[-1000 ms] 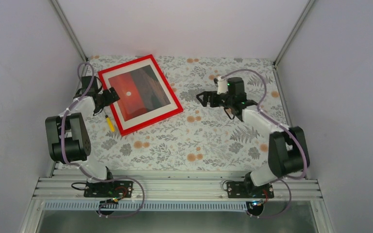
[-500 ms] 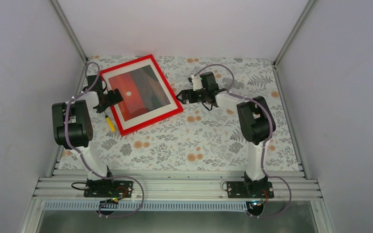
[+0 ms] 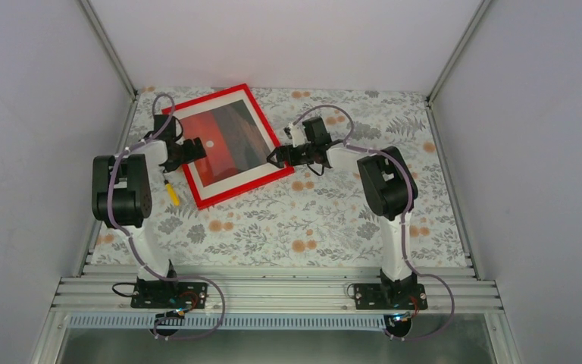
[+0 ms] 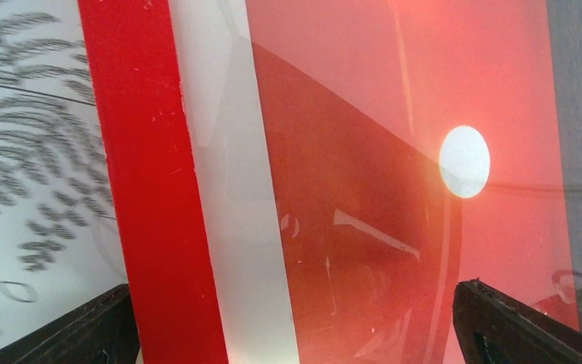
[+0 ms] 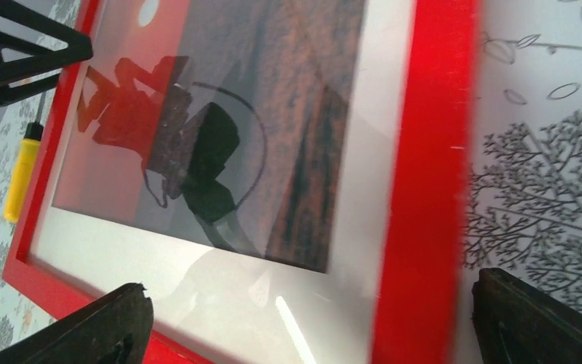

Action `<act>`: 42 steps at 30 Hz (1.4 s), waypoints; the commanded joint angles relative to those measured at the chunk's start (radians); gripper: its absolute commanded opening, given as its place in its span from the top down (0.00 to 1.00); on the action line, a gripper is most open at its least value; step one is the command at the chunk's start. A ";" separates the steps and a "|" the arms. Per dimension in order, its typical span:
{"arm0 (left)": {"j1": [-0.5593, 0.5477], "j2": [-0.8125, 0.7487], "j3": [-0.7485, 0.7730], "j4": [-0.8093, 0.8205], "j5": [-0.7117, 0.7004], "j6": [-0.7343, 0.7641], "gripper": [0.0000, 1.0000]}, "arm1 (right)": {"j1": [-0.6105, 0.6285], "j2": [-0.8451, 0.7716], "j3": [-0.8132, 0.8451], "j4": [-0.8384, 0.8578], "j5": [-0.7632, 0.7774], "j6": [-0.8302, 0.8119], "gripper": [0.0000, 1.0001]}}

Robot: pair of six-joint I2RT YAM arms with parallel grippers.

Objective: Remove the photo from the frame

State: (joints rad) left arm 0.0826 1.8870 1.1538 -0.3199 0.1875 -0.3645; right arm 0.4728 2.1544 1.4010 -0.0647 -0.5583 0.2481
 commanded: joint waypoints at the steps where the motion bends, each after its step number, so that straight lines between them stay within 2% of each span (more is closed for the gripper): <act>1: -0.081 0.023 0.016 0.009 0.077 0.002 0.00 | 0.022 -0.028 -0.069 -0.026 -0.045 0.005 0.05; 12: -0.264 0.017 0.059 0.017 0.096 0.008 0.00 | 0.023 -0.362 -0.509 0.027 -0.007 0.039 0.04; 20: -0.409 0.115 0.212 0.001 0.083 0.017 0.00 | 0.049 -0.660 -0.805 0.078 0.003 0.171 0.03; 25: -0.460 0.218 0.347 -0.041 0.072 0.024 0.00 | 0.099 -0.768 -0.893 0.068 0.011 0.223 0.02; 29: -0.459 0.238 0.386 -0.055 0.031 0.006 0.00 | 0.119 -0.819 -0.916 0.013 0.044 0.218 0.00; 35: -0.384 0.056 0.252 -0.031 -0.060 -0.064 0.00 | 0.083 -0.979 -0.884 -0.143 0.224 0.181 0.00; 38: -0.343 -0.092 0.099 0.007 -0.073 -0.104 0.00 | 0.022 -0.980 -0.804 -0.206 0.279 0.120 0.00; 42: -0.342 -0.300 -0.106 0.037 -0.069 -0.169 0.00 | -0.077 -0.906 -0.681 -0.182 0.275 0.056 0.00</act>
State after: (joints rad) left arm -0.2554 1.7435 1.1877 -0.3183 0.1230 -0.4522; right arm 0.4728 1.1954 0.6044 -0.2409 -0.3378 0.3885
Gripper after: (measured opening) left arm 0.998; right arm 0.998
